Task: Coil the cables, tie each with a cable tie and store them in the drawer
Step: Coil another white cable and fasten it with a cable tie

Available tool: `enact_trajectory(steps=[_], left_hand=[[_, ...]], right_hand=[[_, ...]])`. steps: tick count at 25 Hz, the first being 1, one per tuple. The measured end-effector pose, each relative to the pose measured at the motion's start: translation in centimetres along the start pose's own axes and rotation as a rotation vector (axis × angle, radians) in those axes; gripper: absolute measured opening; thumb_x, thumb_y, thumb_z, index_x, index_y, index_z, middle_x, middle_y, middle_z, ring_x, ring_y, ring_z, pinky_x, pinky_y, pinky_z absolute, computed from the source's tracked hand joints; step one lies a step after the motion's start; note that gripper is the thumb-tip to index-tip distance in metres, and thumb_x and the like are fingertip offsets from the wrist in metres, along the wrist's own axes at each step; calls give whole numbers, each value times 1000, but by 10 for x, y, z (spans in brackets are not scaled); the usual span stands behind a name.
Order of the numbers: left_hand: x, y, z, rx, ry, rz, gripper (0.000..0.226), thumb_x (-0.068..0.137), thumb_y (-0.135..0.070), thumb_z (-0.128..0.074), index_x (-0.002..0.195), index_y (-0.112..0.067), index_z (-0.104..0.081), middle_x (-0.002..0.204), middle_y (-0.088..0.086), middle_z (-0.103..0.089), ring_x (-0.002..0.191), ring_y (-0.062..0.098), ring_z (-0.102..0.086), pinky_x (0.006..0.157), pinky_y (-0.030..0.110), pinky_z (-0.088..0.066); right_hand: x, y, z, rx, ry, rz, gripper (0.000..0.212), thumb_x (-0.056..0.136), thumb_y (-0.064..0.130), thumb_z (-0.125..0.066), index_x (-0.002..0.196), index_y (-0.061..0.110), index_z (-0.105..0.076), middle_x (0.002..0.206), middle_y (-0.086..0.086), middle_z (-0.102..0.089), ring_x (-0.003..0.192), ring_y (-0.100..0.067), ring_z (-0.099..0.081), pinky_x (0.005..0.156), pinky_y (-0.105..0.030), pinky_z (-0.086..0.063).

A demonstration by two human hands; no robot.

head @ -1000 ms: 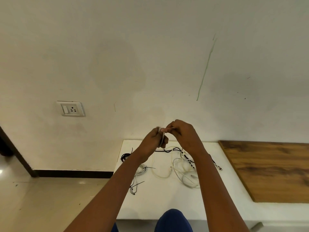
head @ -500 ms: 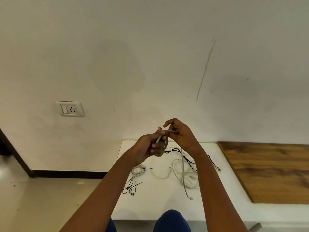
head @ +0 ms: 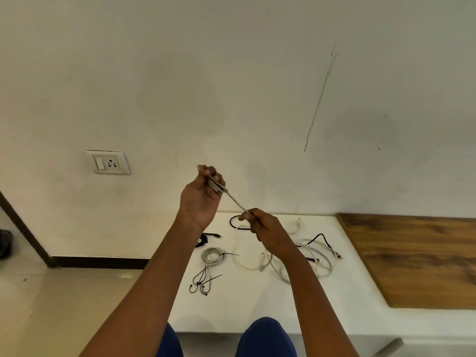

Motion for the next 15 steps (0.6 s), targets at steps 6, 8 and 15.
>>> enact_trajectory(steps=[6,8,15], left_hand=[[6,-12,17,414,-253,-208,23,104,-20,-30,90,-15,-47,93,0,-71,75,10,-69,78,22,-52],[7,-8,26,679,-298,-274,20,104,-20,-27,93,-11,-41,104,6,-67,79,12,-66,79,21,-50],[-6,22,56,1229,-210,-246,17,102,-6,-27,87,-12,-34,104,18,-67,86,22,-63,74,20,-47]], right_hand=[[-12,-8,-2,-240,96,-70,27,100,29,-40,96,19,-65,60,12,-42,51,-1,-41,57,-19,-35],[-14,-5,-1,-292,111,-66,28,100,35,-40,98,22,-64,61,11,-45,54,-5,-41,60,-25,-36],[-10,11,4,-476,-102,112,19,100,36,-34,98,31,-52,82,7,-63,75,-16,-54,65,-31,-42]])
Point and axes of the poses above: each hand's wrist, its own x-axis towards the middle knuckle, its own z-axis out of the back of the hand, y = z × x, the point moved 2 cm from there along x, towards the middle knuckle
